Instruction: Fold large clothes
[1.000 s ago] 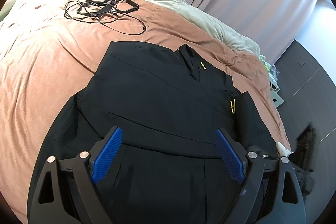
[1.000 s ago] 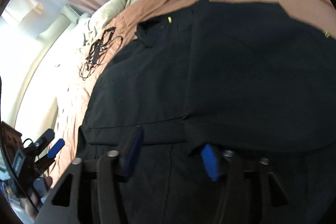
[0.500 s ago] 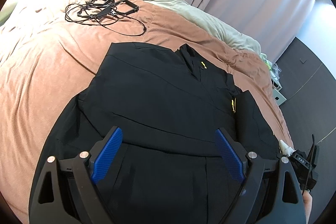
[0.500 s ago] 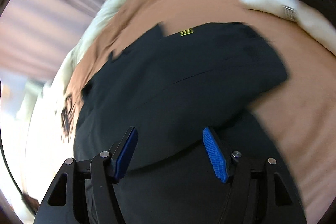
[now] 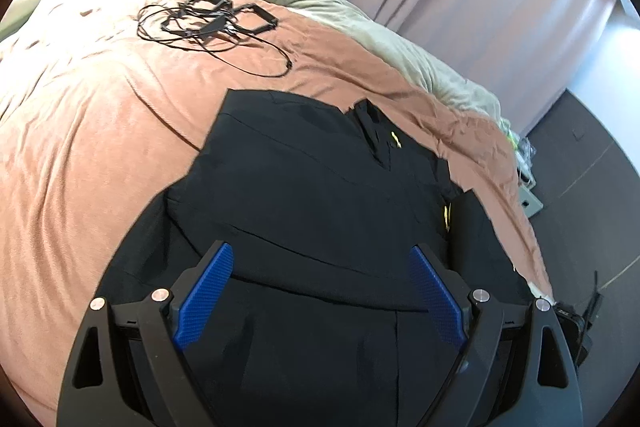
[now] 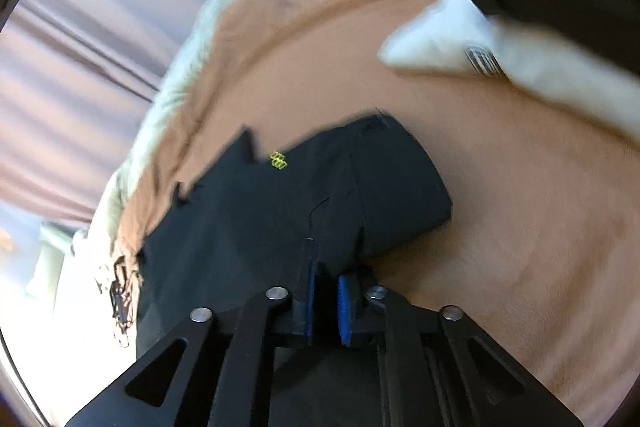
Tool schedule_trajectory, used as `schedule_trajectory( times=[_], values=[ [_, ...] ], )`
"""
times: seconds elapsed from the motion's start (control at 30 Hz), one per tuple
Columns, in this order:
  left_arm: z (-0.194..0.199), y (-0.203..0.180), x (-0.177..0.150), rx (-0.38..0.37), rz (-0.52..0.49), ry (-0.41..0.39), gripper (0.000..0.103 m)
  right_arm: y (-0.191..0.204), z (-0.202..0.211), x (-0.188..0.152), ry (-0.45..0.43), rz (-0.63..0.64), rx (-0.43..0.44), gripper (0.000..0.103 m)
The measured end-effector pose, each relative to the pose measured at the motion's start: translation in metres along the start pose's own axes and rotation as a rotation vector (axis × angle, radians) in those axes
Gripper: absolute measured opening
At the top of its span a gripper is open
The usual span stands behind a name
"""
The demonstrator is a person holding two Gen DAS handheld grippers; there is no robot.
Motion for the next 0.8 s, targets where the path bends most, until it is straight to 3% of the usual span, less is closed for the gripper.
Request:
schedule_trajectory(
  times=[0.17,0.3,0.53,0.8],
  values=[
    [0.015,0.01,0.013,-0.016,0.016,-0.036,0.091,0.083,0.037,-0.006,-0.056,0.15,0.176,0.007],
    [0.025,0.02,0.021,-0.018,0.016,-0.052,0.091,0.15,0.057,-0.032,-0.058,0.264,0.284,0.007],
    [0.035,0.055,0.034,-0.007,0.109,-0.07,0.091,0.23,0.068,-0.083,-0.008,0.399,0.382,0.007],
    [0.042,0.095,0.041,0.043,0.227,-0.094,0.091,0.288,0.056,-0.157,0.124,0.517,0.472,0.007]
  ],
)
Point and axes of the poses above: each gripper's, at about its wrist camera, not at the fingertips, and z roughly against the way its jaws point, y to its left, x to its top, the point moved 1 cm from there along -z, roughly the way its jaws point, and after that the axes turned 13 degrees about -y, right-handed, at the moved point
